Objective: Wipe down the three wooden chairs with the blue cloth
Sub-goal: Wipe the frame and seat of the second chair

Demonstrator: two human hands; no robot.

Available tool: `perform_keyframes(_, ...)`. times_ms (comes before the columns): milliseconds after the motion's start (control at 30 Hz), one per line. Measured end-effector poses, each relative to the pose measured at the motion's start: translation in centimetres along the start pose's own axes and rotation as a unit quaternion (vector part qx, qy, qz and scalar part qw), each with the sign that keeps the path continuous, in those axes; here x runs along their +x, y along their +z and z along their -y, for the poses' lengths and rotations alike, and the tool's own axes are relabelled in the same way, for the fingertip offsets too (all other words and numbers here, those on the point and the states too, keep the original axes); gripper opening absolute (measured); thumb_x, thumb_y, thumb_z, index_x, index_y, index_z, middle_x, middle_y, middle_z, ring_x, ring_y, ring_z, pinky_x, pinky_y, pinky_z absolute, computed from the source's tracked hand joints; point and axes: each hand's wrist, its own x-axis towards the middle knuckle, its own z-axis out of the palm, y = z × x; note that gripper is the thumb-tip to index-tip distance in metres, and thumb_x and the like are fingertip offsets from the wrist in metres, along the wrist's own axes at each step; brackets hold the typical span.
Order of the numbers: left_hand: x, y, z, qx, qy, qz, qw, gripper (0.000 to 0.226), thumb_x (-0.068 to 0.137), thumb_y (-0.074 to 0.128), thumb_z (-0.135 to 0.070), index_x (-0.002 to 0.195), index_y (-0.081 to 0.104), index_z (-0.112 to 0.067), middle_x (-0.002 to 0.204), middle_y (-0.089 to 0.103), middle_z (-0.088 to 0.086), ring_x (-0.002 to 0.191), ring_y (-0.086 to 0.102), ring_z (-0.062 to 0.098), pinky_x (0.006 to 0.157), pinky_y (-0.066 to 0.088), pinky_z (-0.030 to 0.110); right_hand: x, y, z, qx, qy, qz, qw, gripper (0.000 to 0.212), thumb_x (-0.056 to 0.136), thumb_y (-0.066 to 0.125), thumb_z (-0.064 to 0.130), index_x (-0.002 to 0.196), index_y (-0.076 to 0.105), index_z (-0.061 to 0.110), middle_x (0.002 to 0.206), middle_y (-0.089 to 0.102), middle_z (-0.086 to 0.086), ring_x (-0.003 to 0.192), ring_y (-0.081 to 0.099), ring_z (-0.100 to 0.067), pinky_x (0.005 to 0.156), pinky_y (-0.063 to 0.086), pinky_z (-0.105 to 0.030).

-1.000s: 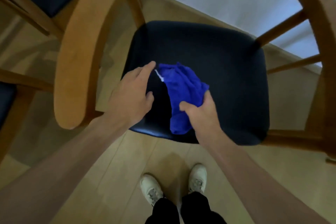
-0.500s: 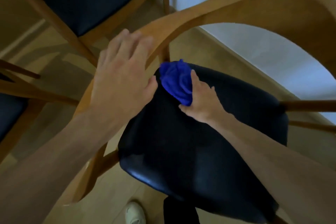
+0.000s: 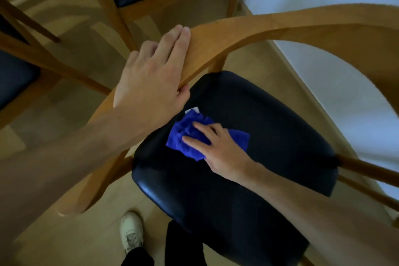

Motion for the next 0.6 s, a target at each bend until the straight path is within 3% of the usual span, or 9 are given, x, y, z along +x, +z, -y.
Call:
perform_keyframes(67,0.0,-0.1,-0.1,0.001,-0.005,0.011,1.000,0.088,0.085,0.063,-0.041,0.151,0.009,-0.017,0.155,0.020,0.007,0.125,0.041,0.032,0.103,0.039,0.049,0.7,-1.4,-1.2,0.038,0.001,-0.018,0.999,0.073,0.076,0.070,0.003,0.141,0.046,0.028,0.148,0.040,-0.011,0.119,0.046,-0.036,0.093,0.047,-0.053)
perform_keyframes(167,0.2,0.0,-0.2,0.007,-0.007,0.012,1.000,0.086,0.086,0.060,-0.040,0.151,0.010,-0.015,0.155,0.021,0.007,0.123,0.043,0.032,0.102,0.039,0.048,3.7,-4.1,-6.4,0.095,0.151,-0.130,0.975,0.067,0.081,0.066,0.009,0.142,0.043,0.026,0.148,0.040,-0.008,0.127,0.044,-0.030,0.106,0.040,-0.049)
perform_keyframes(267,0.0,0.2,0.0,0.013,-0.009,-0.004,1.000,0.084,0.086,0.059,-0.039,0.151,0.012,-0.013,0.155,0.023,0.006,0.122,0.044,0.031,0.100,0.040,0.047,5.8,-3.2,-8.6,0.050,0.275,-0.143,0.949,0.068,0.083,0.069,0.034,0.143,0.036,0.032,0.151,0.037,-0.006,0.129,0.044,-0.030,0.103,0.041,-0.053)
perform_keyframes(333,0.1,0.3,0.0,0.016,-0.004,-0.012,1.000,0.083,0.087,0.059,-0.039,0.151,0.013,-0.012,0.154,0.024,0.007,0.121,0.045,0.031,0.099,0.040,0.046,6.5,-1.5,-7.0,0.034,0.329,-0.172,0.928,0.071,0.080,0.072,0.024,0.143,0.040,0.031,0.151,0.039,-0.006,0.125,0.046,-0.032,0.103,0.040,-0.051)
perform_keyframes(433,0.1,0.4,0.1,0.014,0.008,-0.011,1.000,0.085,0.087,0.059,-0.042,0.151,0.013,-0.012,0.154,0.023,0.008,0.122,0.044,0.032,0.099,0.041,0.047,5.7,0.7,-1.2,0.090,0.297,-0.192,0.931,0.073,0.071,0.063,0.004,0.138,0.051,0.030,0.148,0.044,-0.007,0.112,0.051,-0.032,0.098,0.042,-0.043)
perform_keyframes(500,0.1,0.2,0.1,0.004,0.015,-0.006,1.000,0.087,0.086,0.061,-0.041,0.151,0.012,-0.013,0.155,0.022,0.008,0.124,0.043,0.032,0.101,0.041,0.048,3.8,3.0,4.2,0.138,0.246,-0.154,0.947,0.077,0.063,0.059,0.003,0.134,0.054,0.031,0.148,0.045,-0.007,0.104,0.051,-0.032,0.092,0.042,-0.043)
perform_keyframes(600,0.0,0.1,0.2,0.000,0.011,-0.010,1.000,0.085,0.086,0.060,-0.040,0.151,0.012,-0.013,0.155,0.022,0.007,0.124,0.043,0.032,0.101,0.040,0.049,0.7,5.3,10.4,0.182,0.156,-0.069,0.968,0.069,0.067,0.057,0.007,0.130,0.055,0.035,0.148,0.045,0.001,0.102,0.048,-0.026,0.088,0.045,-0.045)
